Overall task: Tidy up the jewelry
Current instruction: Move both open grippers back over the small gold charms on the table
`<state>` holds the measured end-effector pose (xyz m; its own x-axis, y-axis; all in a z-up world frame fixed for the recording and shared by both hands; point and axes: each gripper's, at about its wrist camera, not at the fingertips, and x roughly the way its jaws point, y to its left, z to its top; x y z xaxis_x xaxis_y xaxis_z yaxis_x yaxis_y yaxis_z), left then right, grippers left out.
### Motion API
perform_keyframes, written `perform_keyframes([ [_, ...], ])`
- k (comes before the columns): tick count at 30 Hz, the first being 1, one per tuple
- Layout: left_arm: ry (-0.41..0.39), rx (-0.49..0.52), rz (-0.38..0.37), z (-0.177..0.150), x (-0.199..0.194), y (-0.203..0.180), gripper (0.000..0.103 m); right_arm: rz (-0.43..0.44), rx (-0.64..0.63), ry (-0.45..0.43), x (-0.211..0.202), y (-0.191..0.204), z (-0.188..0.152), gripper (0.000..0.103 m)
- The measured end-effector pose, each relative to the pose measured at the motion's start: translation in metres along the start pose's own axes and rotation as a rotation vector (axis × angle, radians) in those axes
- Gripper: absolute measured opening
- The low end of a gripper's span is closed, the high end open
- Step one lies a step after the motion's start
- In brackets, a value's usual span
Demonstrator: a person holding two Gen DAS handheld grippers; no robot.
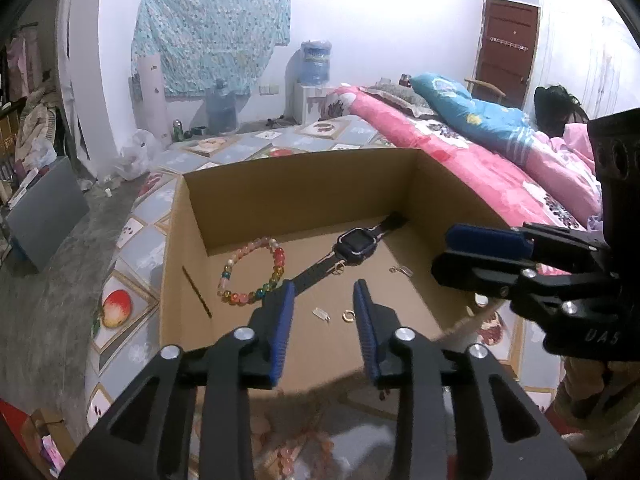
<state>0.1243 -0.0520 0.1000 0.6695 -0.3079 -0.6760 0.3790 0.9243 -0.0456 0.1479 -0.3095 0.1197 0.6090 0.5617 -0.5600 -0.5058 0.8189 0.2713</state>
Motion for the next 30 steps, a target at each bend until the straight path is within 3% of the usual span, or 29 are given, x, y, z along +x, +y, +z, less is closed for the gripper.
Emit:
perform_keyframes([
  [8, -0.036, 0.045, -0.047, -0.027, -0.034, -0.017, 0.047, 0.084, -0.052, -0.031, -0.036, 0.006, -0.026, 0.044],
  [14, 0.022, 0.095, -0.104, -0.058, -0.035, -0.034, 0.057, 0.063, -0.023, 0.058, -0.043, -0.006, -0.058, 0.045],
  [21, 0.124, 0.141, -0.103, -0.091, -0.003, -0.057, 0.057, -0.013, 0.002, 0.205, -0.02, -0.015, -0.094, 0.043],
  [26, 0.152, 0.177, -0.118, -0.099, 0.018, -0.068, 0.056, -0.032, 0.03, 0.261, -0.006, -0.02, -0.11, 0.033],
  [30, 0.171, 0.204, -0.161, -0.097, 0.034, -0.078, 0.045, -0.04, 0.06, 0.273, 0.001, -0.026, -0.114, 0.03],
])
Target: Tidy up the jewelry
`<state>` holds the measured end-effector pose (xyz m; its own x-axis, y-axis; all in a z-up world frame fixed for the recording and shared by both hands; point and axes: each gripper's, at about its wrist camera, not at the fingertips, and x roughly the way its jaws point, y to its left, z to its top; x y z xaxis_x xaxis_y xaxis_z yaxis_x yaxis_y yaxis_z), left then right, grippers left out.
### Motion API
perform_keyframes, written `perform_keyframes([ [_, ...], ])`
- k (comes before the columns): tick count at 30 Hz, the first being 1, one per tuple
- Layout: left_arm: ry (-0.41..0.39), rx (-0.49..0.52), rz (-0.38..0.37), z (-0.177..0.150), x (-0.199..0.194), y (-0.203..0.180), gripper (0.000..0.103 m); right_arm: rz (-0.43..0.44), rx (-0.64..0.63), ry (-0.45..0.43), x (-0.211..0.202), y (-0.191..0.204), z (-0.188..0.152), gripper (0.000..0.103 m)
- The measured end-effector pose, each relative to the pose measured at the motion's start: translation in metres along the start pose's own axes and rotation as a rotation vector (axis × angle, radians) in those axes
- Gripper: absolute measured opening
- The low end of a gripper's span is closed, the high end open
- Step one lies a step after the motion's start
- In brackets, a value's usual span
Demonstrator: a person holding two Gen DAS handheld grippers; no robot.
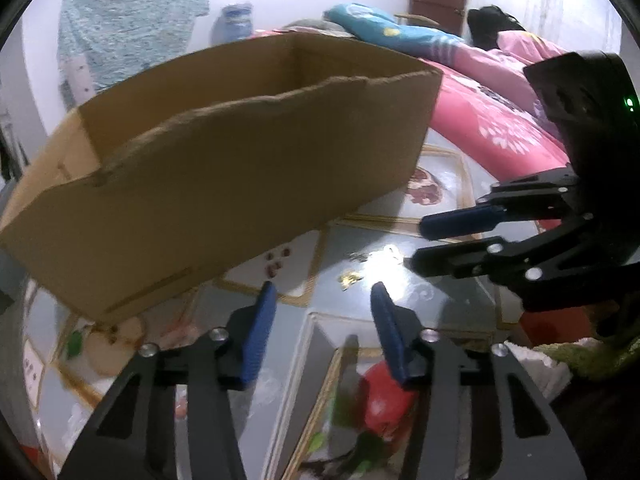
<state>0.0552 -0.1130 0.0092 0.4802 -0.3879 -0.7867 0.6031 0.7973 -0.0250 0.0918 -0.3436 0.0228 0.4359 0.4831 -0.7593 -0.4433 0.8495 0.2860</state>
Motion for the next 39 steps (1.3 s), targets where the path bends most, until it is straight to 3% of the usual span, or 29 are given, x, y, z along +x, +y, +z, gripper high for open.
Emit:
perform_keyframes([
  [5, 0.028, 0.008, -0.036, 0.008, 0.018, -0.007, 0.032, 0.001, 0.04, 0.001, 0.002, -0.008, -0.001, 0.028],
  [15, 0.066, 0.074, 0.02, 0.014, 0.036, -0.021, 0.022, -0.011, 0.085, -0.005, 0.001, -0.022, -0.002, 0.027],
  [19, 0.064, 0.083, 0.029, 0.013, 0.036, -0.027, 0.012, -0.006, 0.091, -0.007, 0.0, -0.024, -0.005, 0.026],
  [31, 0.067, 0.073, 0.044, 0.012, 0.034, -0.028, 0.012, -0.02, 0.072, -0.032, -0.009, -0.02, -0.005, 0.026],
  [39, 0.053, 0.034, 0.064, 0.009, 0.023, -0.013, 0.012, -0.049, -0.071, -0.024, 0.009, 0.005, 0.008, 0.023],
])
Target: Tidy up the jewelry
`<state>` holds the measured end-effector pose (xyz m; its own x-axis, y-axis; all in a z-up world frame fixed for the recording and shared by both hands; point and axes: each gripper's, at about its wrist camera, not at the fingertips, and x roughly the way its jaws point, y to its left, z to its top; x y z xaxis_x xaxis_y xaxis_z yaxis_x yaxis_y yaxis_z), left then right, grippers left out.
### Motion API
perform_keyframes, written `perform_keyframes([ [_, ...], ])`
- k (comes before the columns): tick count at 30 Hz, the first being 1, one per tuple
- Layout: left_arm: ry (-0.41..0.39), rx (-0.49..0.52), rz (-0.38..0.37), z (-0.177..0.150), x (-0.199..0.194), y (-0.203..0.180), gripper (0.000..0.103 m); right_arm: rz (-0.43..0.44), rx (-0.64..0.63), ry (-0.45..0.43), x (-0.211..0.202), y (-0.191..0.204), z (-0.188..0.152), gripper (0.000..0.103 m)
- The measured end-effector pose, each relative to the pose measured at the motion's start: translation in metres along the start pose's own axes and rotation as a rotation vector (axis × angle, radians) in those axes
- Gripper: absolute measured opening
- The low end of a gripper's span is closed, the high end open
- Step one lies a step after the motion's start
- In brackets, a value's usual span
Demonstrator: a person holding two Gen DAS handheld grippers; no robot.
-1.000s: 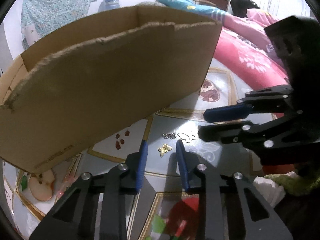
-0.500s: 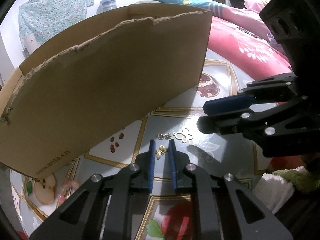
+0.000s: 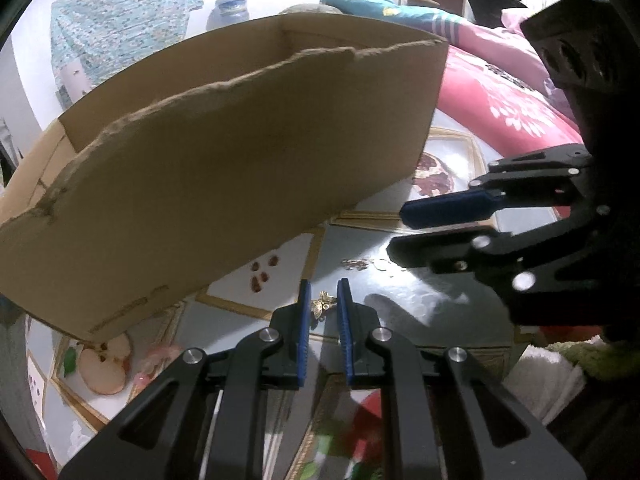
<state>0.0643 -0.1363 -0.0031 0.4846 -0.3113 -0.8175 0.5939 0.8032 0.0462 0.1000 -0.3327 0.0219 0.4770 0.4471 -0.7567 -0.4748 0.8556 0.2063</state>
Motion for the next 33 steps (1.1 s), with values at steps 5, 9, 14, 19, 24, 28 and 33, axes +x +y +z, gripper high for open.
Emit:
perform_keyframes([
  [5, 0.001, -0.018, 0.004, -0.004, 0.0, 0.008, 0.012, -0.02, -0.077, 0.021, 0.016, 0.011, 0.007, 0.014],
  [9, 0.004, -0.023, 0.002, -0.005, 0.0, 0.01, 0.012, -0.027, -0.112, 0.04, 0.026, 0.015, 0.009, 0.01],
  [14, 0.003, -0.031, 0.002, -0.006, 0.001, 0.013, 0.012, -0.039, -0.127, 0.042, 0.028, 0.015, 0.008, 0.001],
  [19, -0.006, -0.036, 0.008, -0.005, -0.001, 0.014, 0.012, -0.012, -0.087, 0.016, 0.018, 0.009, 0.01, 0.0],
  [24, -0.022, -0.047, 0.016, -0.006, -0.009, 0.017, 0.012, 0.029, -0.007, -0.029, -0.003, -0.005, 0.013, 0.0],
  [28, -0.041, -0.053, 0.019, -0.007, -0.018, 0.019, 0.012, 0.058, 0.036, -0.067, -0.019, -0.009, 0.017, 0.0],
  [33, -0.066, -0.046, 0.034, -0.008, -0.031, 0.019, 0.012, 0.061, 0.032, -0.116, -0.034, -0.006, 0.022, 0.0],
])
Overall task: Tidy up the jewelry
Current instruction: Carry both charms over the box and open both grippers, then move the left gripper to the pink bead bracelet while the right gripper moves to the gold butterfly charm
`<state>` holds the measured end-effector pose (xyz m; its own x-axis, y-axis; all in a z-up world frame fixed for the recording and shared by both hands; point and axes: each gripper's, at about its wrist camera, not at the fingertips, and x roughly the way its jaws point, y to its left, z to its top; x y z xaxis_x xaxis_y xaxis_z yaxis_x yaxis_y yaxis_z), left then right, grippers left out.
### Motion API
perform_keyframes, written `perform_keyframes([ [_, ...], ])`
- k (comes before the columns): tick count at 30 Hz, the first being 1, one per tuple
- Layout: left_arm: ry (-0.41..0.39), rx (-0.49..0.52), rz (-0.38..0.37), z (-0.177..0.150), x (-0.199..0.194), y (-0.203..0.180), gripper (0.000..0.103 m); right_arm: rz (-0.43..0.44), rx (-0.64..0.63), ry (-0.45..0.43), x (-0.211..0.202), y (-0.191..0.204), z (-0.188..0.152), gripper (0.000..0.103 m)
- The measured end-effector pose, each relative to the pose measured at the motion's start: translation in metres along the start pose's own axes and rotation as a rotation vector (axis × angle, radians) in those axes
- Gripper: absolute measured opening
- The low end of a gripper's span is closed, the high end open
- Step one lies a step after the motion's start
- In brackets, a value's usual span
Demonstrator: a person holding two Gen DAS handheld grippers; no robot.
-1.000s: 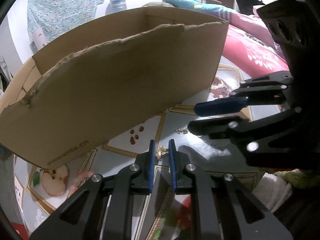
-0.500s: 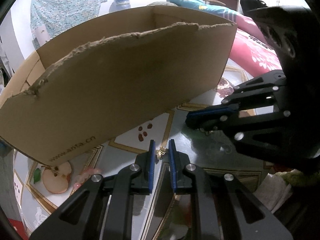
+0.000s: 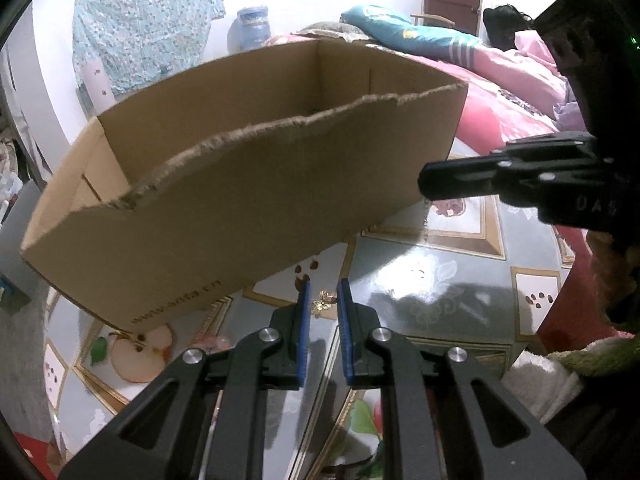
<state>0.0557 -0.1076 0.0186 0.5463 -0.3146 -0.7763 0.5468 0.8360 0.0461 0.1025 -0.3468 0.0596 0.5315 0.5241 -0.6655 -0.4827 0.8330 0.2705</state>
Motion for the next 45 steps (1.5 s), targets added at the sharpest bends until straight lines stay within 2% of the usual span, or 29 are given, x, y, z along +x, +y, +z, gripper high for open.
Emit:
perform_keyframes([
  [8, -0.088, 0.002, -0.027, 0.021, -0.041, 0.009, 0.012, 0.058, -0.018, -0.119, -0.027, 0.013, 0.032, 0.0],
  [11, -0.141, -0.013, -0.055, 0.039, -0.06, 0.02, 0.012, 0.081, -0.025, -0.175, -0.035, 0.012, 0.054, 0.0],
  [16, -0.197, -0.01, -0.043, 0.068, -0.07, 0.038, 0.012, 0.099, -0.036, -0.225, -0.03, 0.007, 0.085, 0.0],
  [20, -0.177, -0.022, -0.021, 0.086, -0.05, 0.055, 0.012, 0.085, -0.041, -0.195, -0.007, 0.0, 0.104, 0.0],
  [25, -0.108, -0.044, -0.008, 0.099, -0.01, 0.074, 0.012, 0.049, -0.024, -0.075, 0.036, -0.015, 0.116, 0.0],
  [30, -0.004, -0.065, -0.013, 0.093, 0.026, 0.083, 0.013, -0.025, -0.009, 0.067, 0.07, -0.028, 0.11, 0.003],
  [31, -0.003, -0.088, -0.026, 0.093, 0.029, 0.086, 0.013, -0.021, 0.0, 0.076, 0.071, -0.031, 0.109, 0.004],
  [35, 0.0, -0.11, -0.016, 0.093, 0.031, 0.092, 0.023, -0.006, 0.029, 0.064, 0.066, -0.037, 0.104, 0.009],
  [37, -0.003, -0.114, -0.013, 0.092, 0.029, 0.092, 0.025, -0.004, 0.035, 0.042, 0.059, -0.039, 0.106, 0.01],
  [45, -0.065, -0.139, 0.009, 0.085, 0.001, 0.091, 0.037, -0.018, 0.049, -0.087, 0.009, -0.042, 0.104, 0.021],
])
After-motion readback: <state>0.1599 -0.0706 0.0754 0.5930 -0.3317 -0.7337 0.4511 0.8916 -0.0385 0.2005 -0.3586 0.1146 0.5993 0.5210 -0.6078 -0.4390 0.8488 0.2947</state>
